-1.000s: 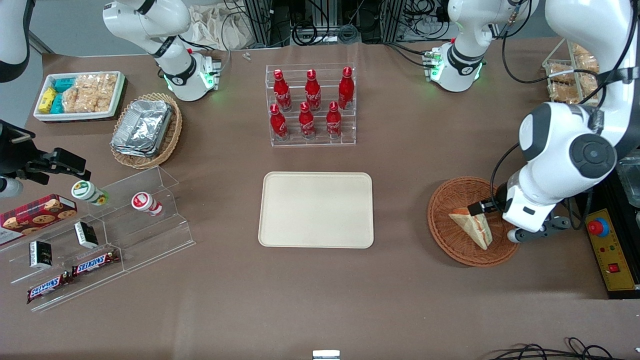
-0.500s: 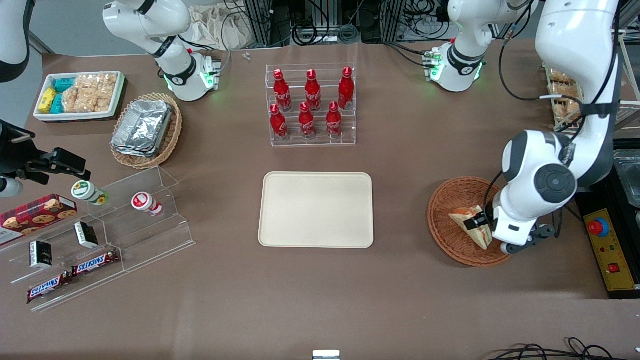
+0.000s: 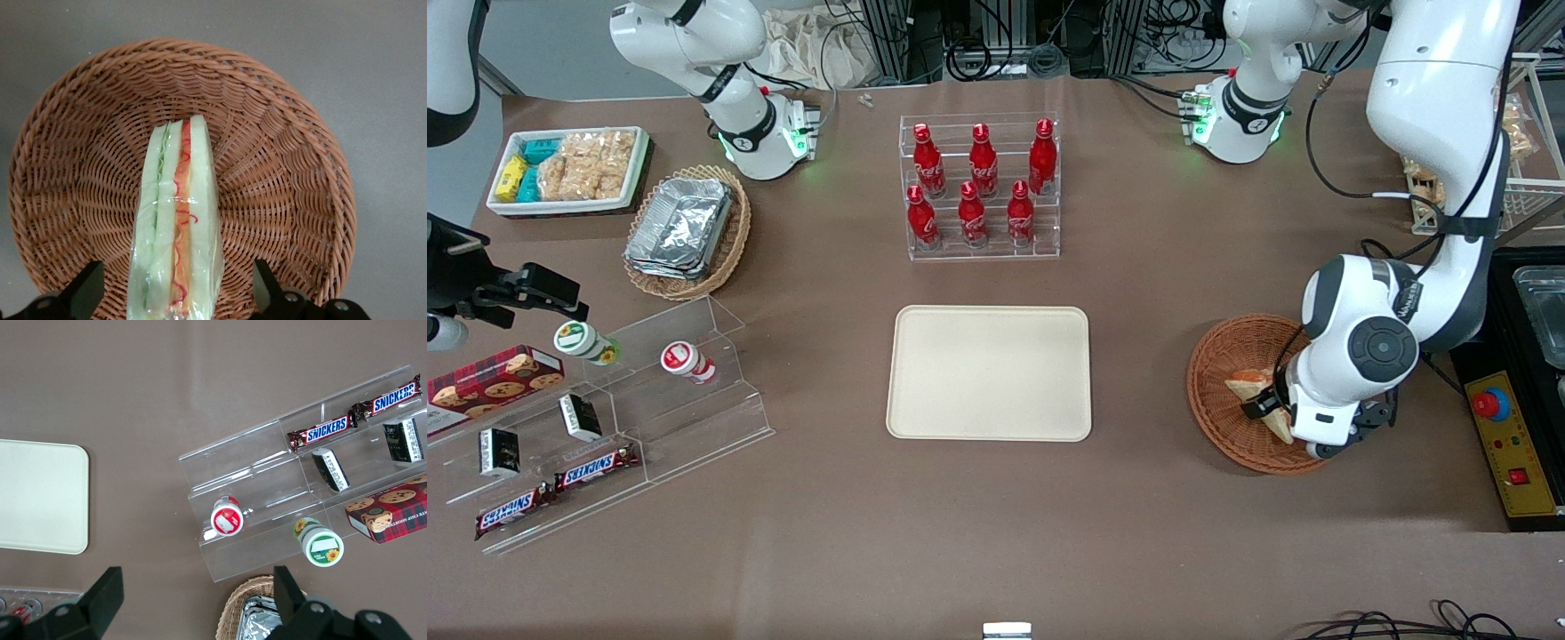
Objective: Place sandwich from basket to tray
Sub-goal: 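Lower the left gripper around the sandwich and close its fingers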
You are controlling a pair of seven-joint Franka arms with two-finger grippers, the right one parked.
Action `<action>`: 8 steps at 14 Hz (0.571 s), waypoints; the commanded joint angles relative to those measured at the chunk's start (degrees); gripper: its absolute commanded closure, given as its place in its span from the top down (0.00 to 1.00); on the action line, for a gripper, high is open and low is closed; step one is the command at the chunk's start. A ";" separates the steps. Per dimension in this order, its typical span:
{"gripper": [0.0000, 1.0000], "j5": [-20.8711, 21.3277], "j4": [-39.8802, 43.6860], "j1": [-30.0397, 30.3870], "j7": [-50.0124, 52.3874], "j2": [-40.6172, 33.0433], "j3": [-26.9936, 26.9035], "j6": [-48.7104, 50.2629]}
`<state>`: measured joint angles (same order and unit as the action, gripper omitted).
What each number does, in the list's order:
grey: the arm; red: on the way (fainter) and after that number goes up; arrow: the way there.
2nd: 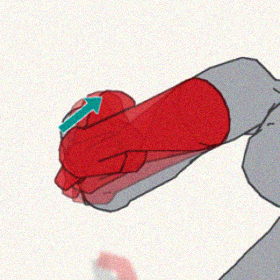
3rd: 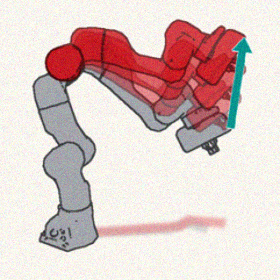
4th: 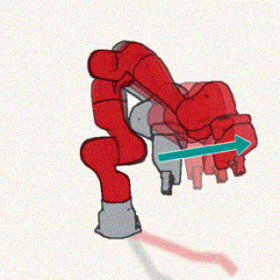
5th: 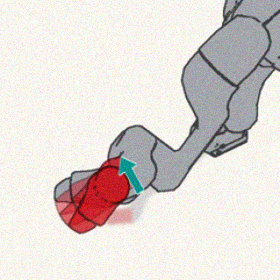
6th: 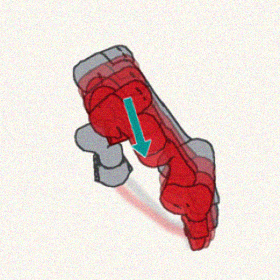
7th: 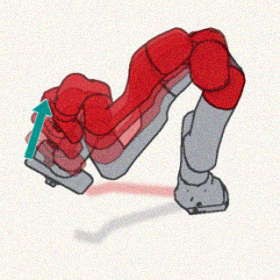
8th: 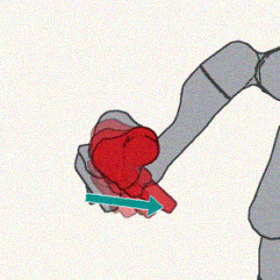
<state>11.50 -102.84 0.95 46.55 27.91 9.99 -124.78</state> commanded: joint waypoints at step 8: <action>0.00 0.89 1.23 0.28 6.97 2.93 0.21 -1.78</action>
<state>11.52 -102.78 1.03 50.98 30.49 9.96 -126.12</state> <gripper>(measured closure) 0.207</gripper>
